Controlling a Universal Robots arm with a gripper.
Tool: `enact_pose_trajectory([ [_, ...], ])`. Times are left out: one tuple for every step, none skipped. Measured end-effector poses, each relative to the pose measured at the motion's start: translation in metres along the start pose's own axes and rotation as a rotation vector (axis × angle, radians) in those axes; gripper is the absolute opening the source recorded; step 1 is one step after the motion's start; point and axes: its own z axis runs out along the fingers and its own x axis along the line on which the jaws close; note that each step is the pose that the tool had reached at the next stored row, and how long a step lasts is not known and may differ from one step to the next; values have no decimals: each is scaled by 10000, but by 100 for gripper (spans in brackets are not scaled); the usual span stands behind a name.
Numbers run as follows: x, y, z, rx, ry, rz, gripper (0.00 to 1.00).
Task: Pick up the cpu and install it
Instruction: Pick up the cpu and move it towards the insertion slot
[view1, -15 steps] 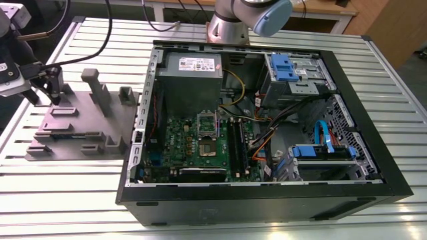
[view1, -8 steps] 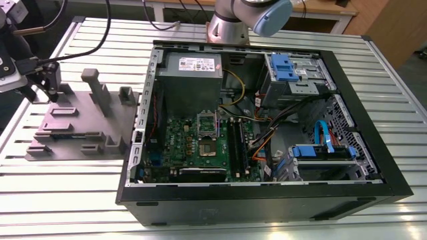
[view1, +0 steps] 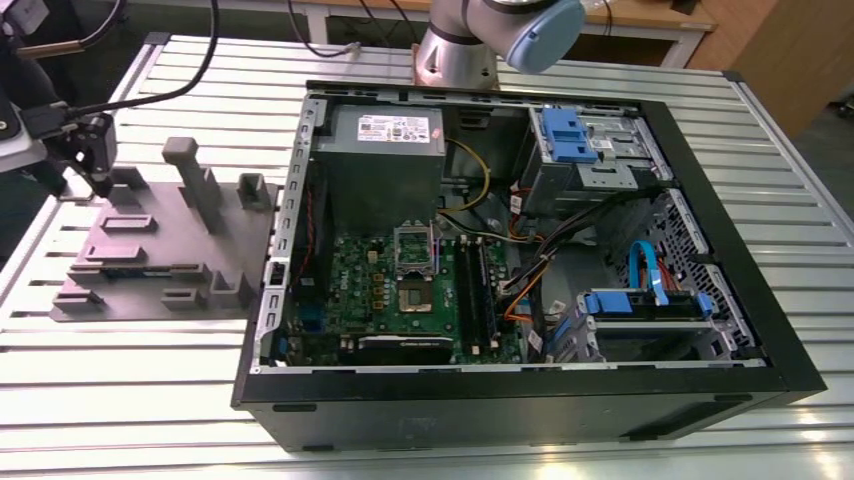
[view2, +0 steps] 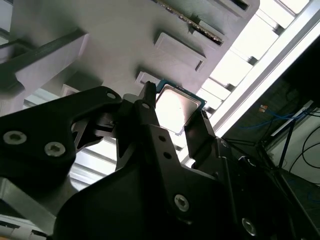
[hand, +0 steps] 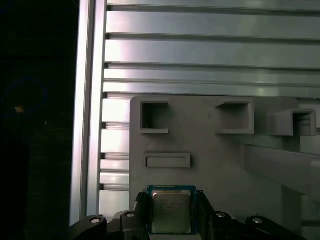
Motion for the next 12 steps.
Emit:
enact_pose_trajectory([
  [0,1,-11,-1,0,0,47],
  [0,1,-22,-1,-1,0,47],
  [0,2,-32,0,-1,0,47],
  [0,2,-39,0,-1,0,47],
  [0,2,-44,-1,-1,0,47],
  [0,3,-49,0,0,0,47],
  [0,3,-52,-1,-2,0,47],
  [0,3,-52,-2,-4,0,47],
  [0,3,-53,-1,-3,0,47],
  [0,3,-54,0,-1,-1,47],
  [0,3,-55,-1,-1,0,47],
  [0,3,-55,-1,-1,0,47],
])
